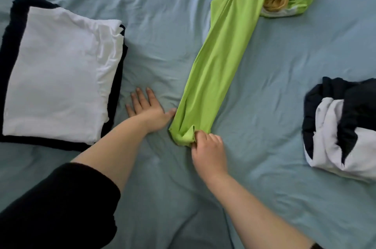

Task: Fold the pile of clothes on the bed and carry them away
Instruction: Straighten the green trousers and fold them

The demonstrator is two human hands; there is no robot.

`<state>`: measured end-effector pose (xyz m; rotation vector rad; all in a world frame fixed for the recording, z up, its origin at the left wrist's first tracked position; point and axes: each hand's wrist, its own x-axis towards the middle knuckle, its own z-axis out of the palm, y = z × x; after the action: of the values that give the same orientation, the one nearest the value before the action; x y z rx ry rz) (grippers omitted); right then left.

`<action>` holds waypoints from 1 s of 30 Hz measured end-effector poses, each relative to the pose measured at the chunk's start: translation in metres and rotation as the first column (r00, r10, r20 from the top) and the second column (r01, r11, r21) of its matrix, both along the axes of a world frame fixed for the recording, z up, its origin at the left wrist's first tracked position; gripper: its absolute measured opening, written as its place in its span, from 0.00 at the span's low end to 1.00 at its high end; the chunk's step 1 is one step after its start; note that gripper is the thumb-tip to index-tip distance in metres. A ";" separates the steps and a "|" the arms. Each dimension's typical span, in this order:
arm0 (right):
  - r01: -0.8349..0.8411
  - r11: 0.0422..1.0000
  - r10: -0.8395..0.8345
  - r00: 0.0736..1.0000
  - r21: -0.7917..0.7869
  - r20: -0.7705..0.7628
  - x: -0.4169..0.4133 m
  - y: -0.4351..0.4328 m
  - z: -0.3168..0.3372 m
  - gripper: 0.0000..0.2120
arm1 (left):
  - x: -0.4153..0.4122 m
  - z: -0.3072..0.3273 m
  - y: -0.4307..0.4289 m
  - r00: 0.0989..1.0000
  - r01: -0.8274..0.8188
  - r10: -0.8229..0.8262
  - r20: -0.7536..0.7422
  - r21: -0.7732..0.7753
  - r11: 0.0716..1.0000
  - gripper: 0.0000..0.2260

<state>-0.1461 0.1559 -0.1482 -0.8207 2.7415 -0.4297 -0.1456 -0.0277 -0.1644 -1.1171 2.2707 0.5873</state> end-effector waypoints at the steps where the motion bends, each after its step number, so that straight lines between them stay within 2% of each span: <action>1: 0.008 1.000 -0.008 0.999 0.002 0.039 0.012 0.006 0.004 0.09 | -0.003 0.008 0.001 0.998 -0.037 0.039 -0.043 0.053 0.998 0.41; 2: 0.017 1.000 -0.016 0.996 -0.008 0.084 0.024 0.013 0.008 0.08 | -0.007 0.016 0.005 0.993 -0.052 0.063 -0.102 0.109 0.993 0.38; 4: 0.035 0.998 -0.023 0.977 -0.052 0.213 0.046 0.025 0.016 0.04 | -0.008 0.034 0.032 0.965 0.068 -0.012 -0.261 0.209 0.976 0.35; 6: 0.090 0.994 -0.051 0.894 -0.067 0.446 0.062 0.043 0.023 0.07 | 0.003 0.043 0.069 0.931 0.219 -0.117 -0.346 0.274 0.936 0.34; 7: 0.125 0.989 -0.059 0.836 -0.083 0.545 0.065 0.054 0.027 0.10 | 0.010 0.044 0.084 0.927 0.239 -0.130 -0.351 0.289 0.927 0.33; 10: 0.306 0.937 -0.115 0.725 -0.167 0.679 0.058 0.093 0.044 0.11 | 0.022 0.052 0.102 0.937 0.086 0.043 -0.347 0.349 0.933 0.25; 12: 0.569 0.791 -0.291 0.673 -0.225 0.680 0.038 0.113 0.058 0.12 | 0.026 0.068 0.107 0.936 0.023 0.118 -0.330 0.394 0.919 0.20; 14: 0.766 0.610 -0.440 0.540 -0.203 0.717 0.011 0.116 0.067 0.12 | 0.035 0.085 0.116 0.953 0.061 0.072 -0.294 0.418 0.906 0.17; 17: 0.889 0.448 -0.359 0.276 -0.095 0.892 -0.029 0.093 0.075 0.27 | 0.059 0.104 0.140 0.976 0.160 -0.050 -0.214 0.538 0.828 0.15; 19: 0.935 0.351 -0.266 0.159 -0.059 0.951 -0.040 0.074 0.079 0.31 | 0.080 0.111 0.155 0.986 0.151 -0.067 -0.153 0.642 0.752 0.15; 21: 0.917 0.396 -0.261 0.167 -0.052 0.951 -0.039 0.061 0.084 0.23 | 0.097 0.117 0.162 0.991 0.073 0.027 -0.128 0.712 0.698 0.14; 23: 0.866 0.493 -0.315 0.263 -0.079 0.912 -0.028 0.059 0.091 0.17 | 0.108 0.125 0.162 0.956 -0.075 0.256 -0.141 0.729 0.680 0.12; 24: 0.836 0.540 -0.330 0.318 -0.099 0.889 -0.023 0.062 0.094 0.15 | 0.110 0.129 0.160 0.910 -0.177 0.392 -0.132 0.733 0.656 0.12; 25: 0.804 0.582 -0.324 0.364 -0.119 0.873 -0.015 0.066 0.098 0.15 | 0.111 0.132 0.159 0.854 -0.268 0.509 -0.107 0.747 0.608 0.17; 27: 0.724 0.671 -0.249 0.422 -0.158 0.872 0.002 0.078 0.110 0.16 | 0.103 0.138 0.157 0.789 -0.334 0.608 -0.093 0.766 0.550 0.31; 30: 0.558 0.822 -0.153 0.414 -0.117 0.897 0.033 0.099 0.124 0.15 | 0.079 0.144 0.160 0.740 -0.339 0.653 -0.163 0.747 0.572 0.44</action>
<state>-0.1126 0.2552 -0.0243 0.0565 1.8004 -1.1690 -0.0671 0.1323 -0.0207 -1.3169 1.6900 1.9088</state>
